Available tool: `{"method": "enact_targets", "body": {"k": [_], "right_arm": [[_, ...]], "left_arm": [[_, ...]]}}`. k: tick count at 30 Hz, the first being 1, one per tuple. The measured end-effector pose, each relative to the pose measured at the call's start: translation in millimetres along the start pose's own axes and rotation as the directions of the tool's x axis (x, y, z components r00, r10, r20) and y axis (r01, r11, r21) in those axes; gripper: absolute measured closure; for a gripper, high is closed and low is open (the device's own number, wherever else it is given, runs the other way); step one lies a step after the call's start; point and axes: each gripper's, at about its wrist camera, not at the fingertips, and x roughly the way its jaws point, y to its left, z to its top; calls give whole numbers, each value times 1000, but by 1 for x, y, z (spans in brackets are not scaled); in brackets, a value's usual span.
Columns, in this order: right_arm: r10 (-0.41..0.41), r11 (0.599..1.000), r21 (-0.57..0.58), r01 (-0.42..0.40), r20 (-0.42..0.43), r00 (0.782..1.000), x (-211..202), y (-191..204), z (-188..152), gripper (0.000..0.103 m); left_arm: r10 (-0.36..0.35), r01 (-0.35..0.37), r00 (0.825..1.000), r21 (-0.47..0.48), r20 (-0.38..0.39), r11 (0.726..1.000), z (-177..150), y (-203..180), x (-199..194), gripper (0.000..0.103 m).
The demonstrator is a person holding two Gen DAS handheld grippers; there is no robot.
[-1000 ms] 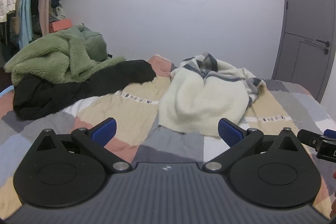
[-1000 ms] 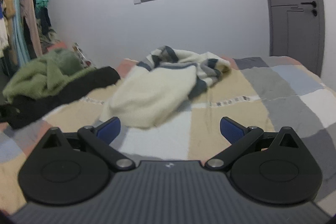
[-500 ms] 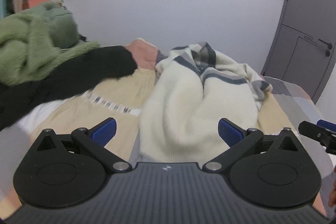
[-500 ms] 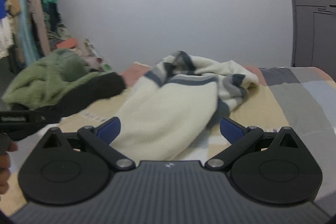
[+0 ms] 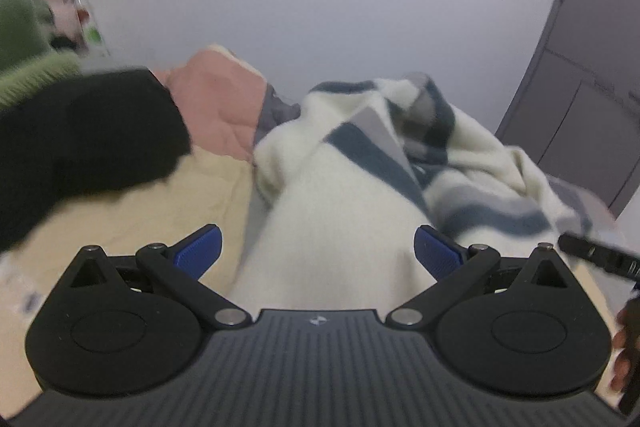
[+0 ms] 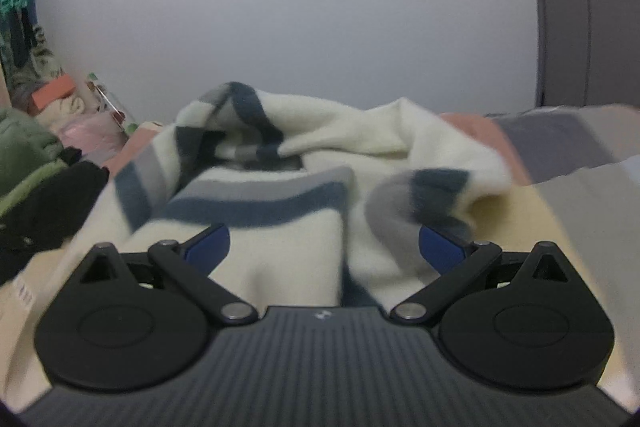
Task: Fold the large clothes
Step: 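Move both grippers toward the cream striped sweater on the bed, then close the right gripper on the striped sleeve while the left gripper grasps the sweater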
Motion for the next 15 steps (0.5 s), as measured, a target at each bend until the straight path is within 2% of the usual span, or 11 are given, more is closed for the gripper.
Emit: {"method": "enact_targets", "body": {"k": [2, 4, 5, 6, 8, 9, 11, 12, 13, 15], "right_arm": [[12, 1000, 22, -12, -22, 1000, 22, -2, 2, 1], [22, 1000, 13, -22, -62, 998, 40, 2, 2, 8], [30, 1000, 3, -30, -82, 996, 46, 4, 2, 10], [33, 999, -6, -34, -104, 994, 53, 6, 1, 12], [38, 999, 9, -38, -125, 991, 62, 5, 3, 25], [39, 999, 21, -36, -135, 990, 62, 4, 3, 30], [21, 1000, 20, -18, -155, 988, 60, 4, 7, 60], [16, 1000, 17, -14, -164, 986, 58, 4, 9, 65], [18, 1000, 25, -14, -168, 986, 53, 4, 12, 81], [25, 998, 53, -16, -173, 985, 41, 0, 19, 88]], "left_arm": [[-32, 31, 999, -53, -20, 998, 9, 8, 20, 0], [-73, 67, 996, -105, -53, 992, 19, 15, 44, 0], [-88, 79, 994, -118, -72, 990, 21, 15, 51, 2], [-98, 86, 990, -125, -98, 988, 25, 15, 61, 9], [-125, 104, 980, -136, -156, 985, 30, 13, 76, 21], [-132, 108, 976, -147, -172, 983, 31, 10, 79, 32], [-146, 115, 969, -159, -201, 981, 33, 7, 79, 45], [-137, 107, 968, -148, -211, 983, 35, 5, 76, 54], [-143, 111, 967, -155, -210, 982, 37, 6, 70, 59], [-176, 132, 964, -217, -199, 967, 39, 14, 60, 77]]}}
